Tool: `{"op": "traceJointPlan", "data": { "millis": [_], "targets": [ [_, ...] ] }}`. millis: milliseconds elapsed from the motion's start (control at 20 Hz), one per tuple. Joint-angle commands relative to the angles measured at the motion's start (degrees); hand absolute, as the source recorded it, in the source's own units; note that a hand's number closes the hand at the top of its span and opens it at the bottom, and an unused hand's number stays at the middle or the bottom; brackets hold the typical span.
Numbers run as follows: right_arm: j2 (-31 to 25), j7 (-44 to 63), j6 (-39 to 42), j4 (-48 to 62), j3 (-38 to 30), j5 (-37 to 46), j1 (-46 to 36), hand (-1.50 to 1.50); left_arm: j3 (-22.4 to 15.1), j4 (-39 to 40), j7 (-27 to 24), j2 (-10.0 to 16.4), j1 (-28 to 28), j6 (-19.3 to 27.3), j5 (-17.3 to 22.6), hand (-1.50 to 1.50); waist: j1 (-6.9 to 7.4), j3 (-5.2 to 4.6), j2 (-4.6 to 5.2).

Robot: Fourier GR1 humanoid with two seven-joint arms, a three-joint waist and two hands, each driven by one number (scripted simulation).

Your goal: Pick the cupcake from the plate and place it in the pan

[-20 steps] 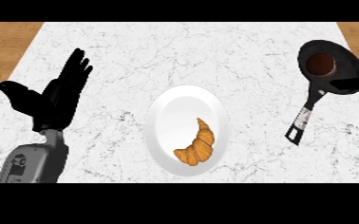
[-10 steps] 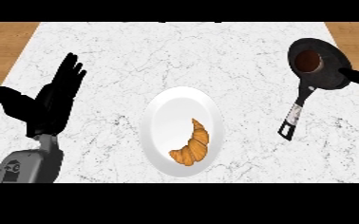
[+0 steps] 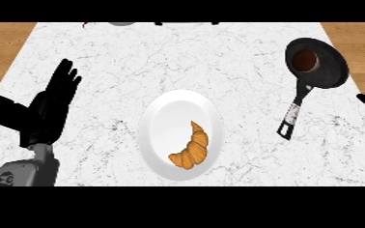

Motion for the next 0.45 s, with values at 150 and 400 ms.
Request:
{"op": "traceJointPlan", "data": {
  "millis": [150, 400],
  "targets": [
    [2.9, 1.0, -1.6, -20.9, -0.3, -1.8, 16.1, -1.5, -0.9, -1.3, -4.6, -2.7, 4.9, -0.3, -1.9, 0.0, 0.39, -0.1, 0.04],
    [3.5, 8.5, -8.3, -34.0, 0.3, 0.7, 23.0, -1.5, 0.5, 0.4, -0.1, -2.0, -0.5, -0.5, -1.8, 0.0, 0.69, -0.07, 0.21]
  ]
}}
